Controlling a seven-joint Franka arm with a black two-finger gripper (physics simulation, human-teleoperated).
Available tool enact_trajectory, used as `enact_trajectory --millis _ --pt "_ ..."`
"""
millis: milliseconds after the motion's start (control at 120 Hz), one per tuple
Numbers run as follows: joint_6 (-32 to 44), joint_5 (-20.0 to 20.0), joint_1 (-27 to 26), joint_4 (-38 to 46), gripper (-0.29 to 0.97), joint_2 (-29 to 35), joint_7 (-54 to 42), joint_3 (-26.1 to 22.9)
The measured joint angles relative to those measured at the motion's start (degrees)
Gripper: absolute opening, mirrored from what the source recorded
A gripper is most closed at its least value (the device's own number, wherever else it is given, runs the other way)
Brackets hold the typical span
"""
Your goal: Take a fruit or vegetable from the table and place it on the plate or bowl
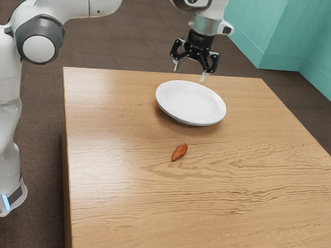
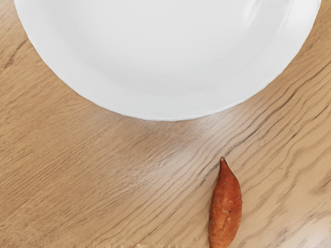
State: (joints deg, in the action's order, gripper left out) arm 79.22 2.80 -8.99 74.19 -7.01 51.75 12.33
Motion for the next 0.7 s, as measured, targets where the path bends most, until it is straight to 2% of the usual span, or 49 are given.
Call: enact_trajectory --millis 183,317,400,492,583,700 --pt "-2.04 0.53 -0.21 -0.15 0.68 0.32 22.62 -0.17" --pt "-2.80 0.61 -0.92 -0.11 0.68 -0.62 33.44 -1.16" --pt "-2.06 0.03 -1.71 -0.14 0.68 -3.52 32.14 -1.53" --pt "0.83 -3.63 -5.09 0.38 0.68 -5.62 28.29 -2.73" --pt "6.09 -7.38 -7.14 5.03 0.68 -5.49 25.08 -2.90" --pt "11.81 -9.19 -7.71 12.19 0.68 -3.57 21.62 -2.84"
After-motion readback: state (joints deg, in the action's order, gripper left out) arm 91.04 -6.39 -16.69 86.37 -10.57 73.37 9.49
